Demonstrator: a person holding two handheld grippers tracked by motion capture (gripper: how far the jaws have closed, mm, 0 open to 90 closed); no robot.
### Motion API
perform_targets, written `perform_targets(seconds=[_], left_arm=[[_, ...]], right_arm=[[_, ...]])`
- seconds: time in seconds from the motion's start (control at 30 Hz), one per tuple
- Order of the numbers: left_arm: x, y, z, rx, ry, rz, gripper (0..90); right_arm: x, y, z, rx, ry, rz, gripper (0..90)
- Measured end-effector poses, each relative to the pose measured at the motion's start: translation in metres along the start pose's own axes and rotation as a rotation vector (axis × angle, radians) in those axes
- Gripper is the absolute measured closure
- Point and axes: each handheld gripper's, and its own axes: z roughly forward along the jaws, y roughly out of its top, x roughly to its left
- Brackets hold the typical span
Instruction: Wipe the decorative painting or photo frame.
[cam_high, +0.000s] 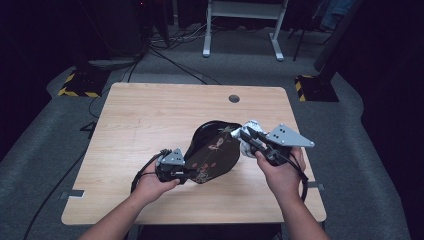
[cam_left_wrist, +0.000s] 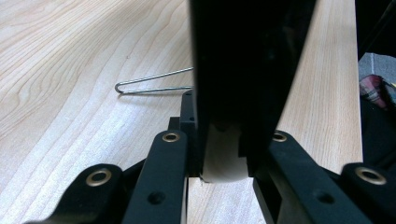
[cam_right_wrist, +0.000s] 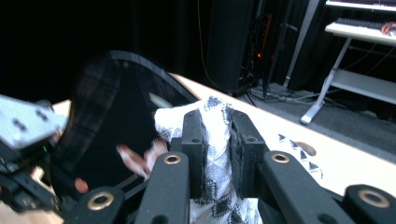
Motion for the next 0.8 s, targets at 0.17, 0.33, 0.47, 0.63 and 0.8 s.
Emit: perform_targets(seconds=[0.17,0.33,0.47,0.63,0.8], left_arm=[[0.000,0.000,0.000,-0.001,0.000,0.001,79.1],[0.000,0.000,0.000,-0.001,-0.001,0.004,79.0],[0.000,0.000,0.000,-0.002,-0.004,0.003,79.0],[0.001,0.000,0.000,-0.002,-0.004,0.005,79.0],[0.001,0.000,0.000,-0.001,-0.005,0.007,78.9]], right_arm=[[0.003,0.022,0.004,-0.008,0.001,-0.024,78.8],[0.008,0.038,0.014,-0.024,0.007,-0.042,78.8],[0.013,0.048,0.022,-0.039,0.026,-0.044,78.8],[0.022,0.056,0.034,-0.048,0.056,-0.050,78.8],[0.034,0.057,0.052,-0.036,0.094,-0.047,78.7]])
